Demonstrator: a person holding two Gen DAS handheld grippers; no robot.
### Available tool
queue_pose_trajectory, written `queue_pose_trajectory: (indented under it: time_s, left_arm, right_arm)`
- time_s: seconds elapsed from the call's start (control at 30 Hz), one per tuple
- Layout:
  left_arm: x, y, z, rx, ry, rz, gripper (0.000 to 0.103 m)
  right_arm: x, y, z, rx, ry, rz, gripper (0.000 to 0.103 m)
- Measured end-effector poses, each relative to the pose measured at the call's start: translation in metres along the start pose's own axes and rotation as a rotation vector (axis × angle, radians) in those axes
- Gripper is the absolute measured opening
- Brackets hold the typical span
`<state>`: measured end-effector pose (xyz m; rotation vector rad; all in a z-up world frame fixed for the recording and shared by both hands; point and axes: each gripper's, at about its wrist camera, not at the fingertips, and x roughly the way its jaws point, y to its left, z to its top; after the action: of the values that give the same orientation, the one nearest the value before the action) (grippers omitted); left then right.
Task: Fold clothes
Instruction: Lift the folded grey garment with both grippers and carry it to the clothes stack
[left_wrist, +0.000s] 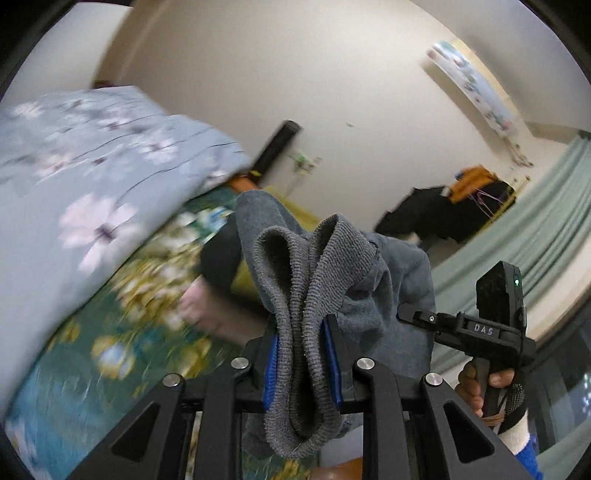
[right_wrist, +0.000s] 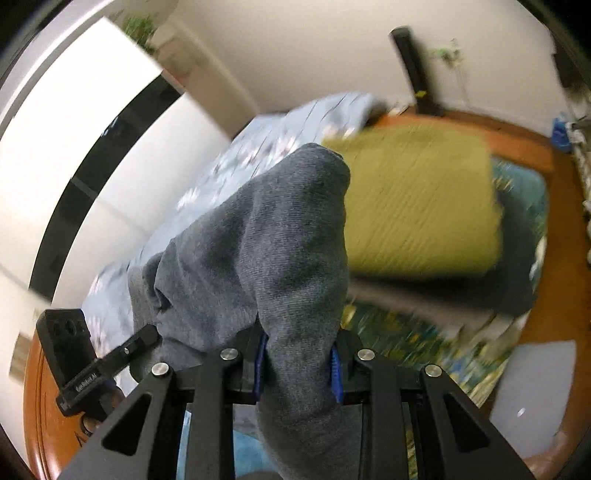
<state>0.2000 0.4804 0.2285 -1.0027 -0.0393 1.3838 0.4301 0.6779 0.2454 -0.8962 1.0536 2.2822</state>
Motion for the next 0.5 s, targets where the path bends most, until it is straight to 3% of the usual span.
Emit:
queue_pose_trajectory:
  time_s: [0.13,0.3,0.5]
  left_arm:
    - [0.054,-0.025,0.064,0.111,0.053,0.031,0.024]
    - [0.112,-0.032,0.113,0.153,0.093,0.074,0.024]
    - [0.181,-0.008,0.112,0.158,0.187,0.153,0.025]
  right_arm:
    - [-0.007,-0.026,0.049,0.06,-0.067,-0.034,0.028]
    - [0.002,-0.058,0.09,0.154,-0.129,-0.041,0.028]
    - [0.044,-0.094,0.109,0.266,-0.116,-0.091,0.028]
